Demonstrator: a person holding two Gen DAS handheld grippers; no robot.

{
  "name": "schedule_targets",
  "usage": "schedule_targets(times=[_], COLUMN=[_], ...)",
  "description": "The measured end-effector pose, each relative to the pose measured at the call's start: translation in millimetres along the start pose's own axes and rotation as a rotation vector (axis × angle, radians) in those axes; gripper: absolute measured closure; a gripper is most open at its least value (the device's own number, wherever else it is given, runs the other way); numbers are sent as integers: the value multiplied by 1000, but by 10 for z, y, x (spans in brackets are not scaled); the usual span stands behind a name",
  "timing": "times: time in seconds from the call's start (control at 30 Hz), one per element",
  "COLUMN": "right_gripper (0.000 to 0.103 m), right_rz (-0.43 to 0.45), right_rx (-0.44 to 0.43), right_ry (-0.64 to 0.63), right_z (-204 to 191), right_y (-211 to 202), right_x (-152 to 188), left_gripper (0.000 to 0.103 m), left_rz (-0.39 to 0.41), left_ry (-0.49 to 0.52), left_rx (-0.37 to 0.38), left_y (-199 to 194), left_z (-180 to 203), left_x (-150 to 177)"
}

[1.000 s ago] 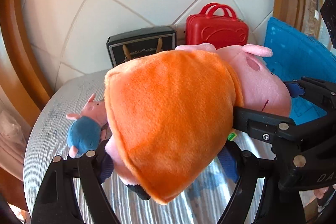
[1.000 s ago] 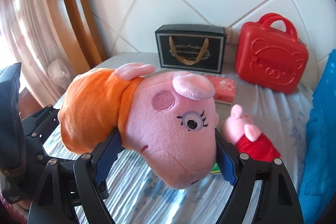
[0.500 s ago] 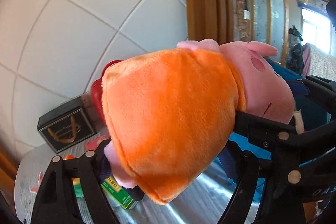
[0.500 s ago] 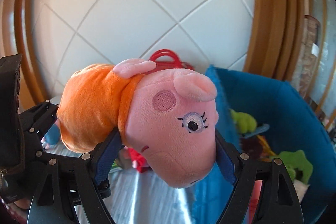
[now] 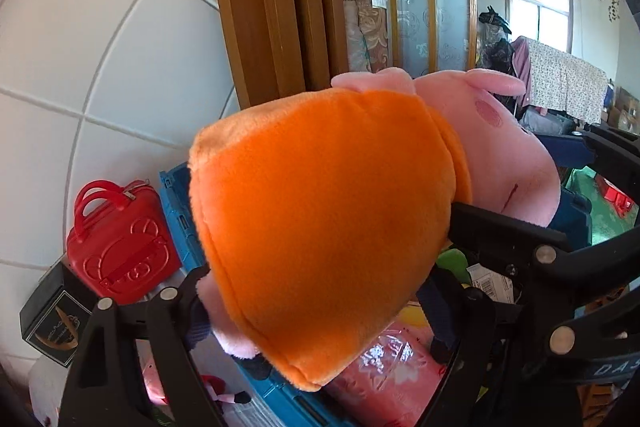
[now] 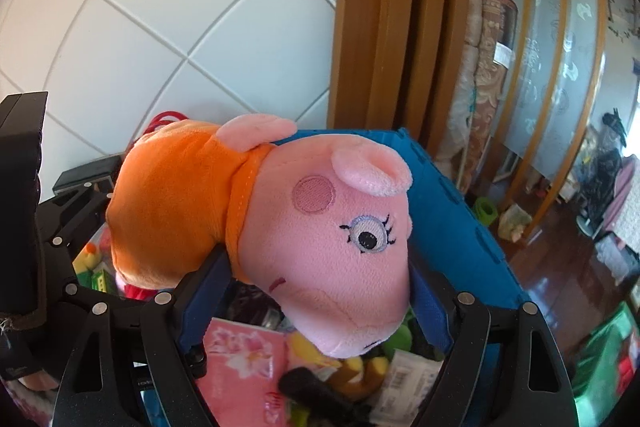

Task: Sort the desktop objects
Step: 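Carry the orange-dress pig over the blue bin and open the right gripper, then withdraw the right gripper from the bin back over the bed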

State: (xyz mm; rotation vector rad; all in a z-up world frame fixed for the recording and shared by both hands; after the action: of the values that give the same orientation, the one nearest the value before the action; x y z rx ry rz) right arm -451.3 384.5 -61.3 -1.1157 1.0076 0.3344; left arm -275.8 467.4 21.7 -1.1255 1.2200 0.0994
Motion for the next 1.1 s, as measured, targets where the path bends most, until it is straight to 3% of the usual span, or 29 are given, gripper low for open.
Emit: schedule_targets(times=[0.13,0.33,0.6,0.77,0.9,1.1], right_gripper=[26,27,16,0,0,0], right_rz=[-9,-37,-79,-88,-104,-101], right_rx=[80,182,180,157,115,125], right_ry=[-19,-29,-58,-57,-28,-41], right_z=[251,466,502,475,458,388], right_y=[116,234,337,318,284,146], right_x=[-141,-311,-207,-107,-61,-2], left_gripper=[18,18,18,18,18,18], left_rz=[-49,-86,-166,-182,-187,-189], left_ry=[-36,-76,-77,-71,-85,-85], left_rx=[21,-7,-42,-61,-67,-66], left_y=[192,290,437,370,319,232], left_z=[56,17,4,-34,-96,-125], left_x=[-96,-179,-83,57,156,261])
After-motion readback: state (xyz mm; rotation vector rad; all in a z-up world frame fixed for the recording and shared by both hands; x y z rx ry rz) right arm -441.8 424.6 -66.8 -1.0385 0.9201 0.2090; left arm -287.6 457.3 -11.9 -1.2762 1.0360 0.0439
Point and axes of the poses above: each gripper's, at about its wrist camera, not at the fingertips, and y roughly the way its jaws point, z to its right, x to its underside, the point moved 5 cm from there along y, roughly the way its jaws point
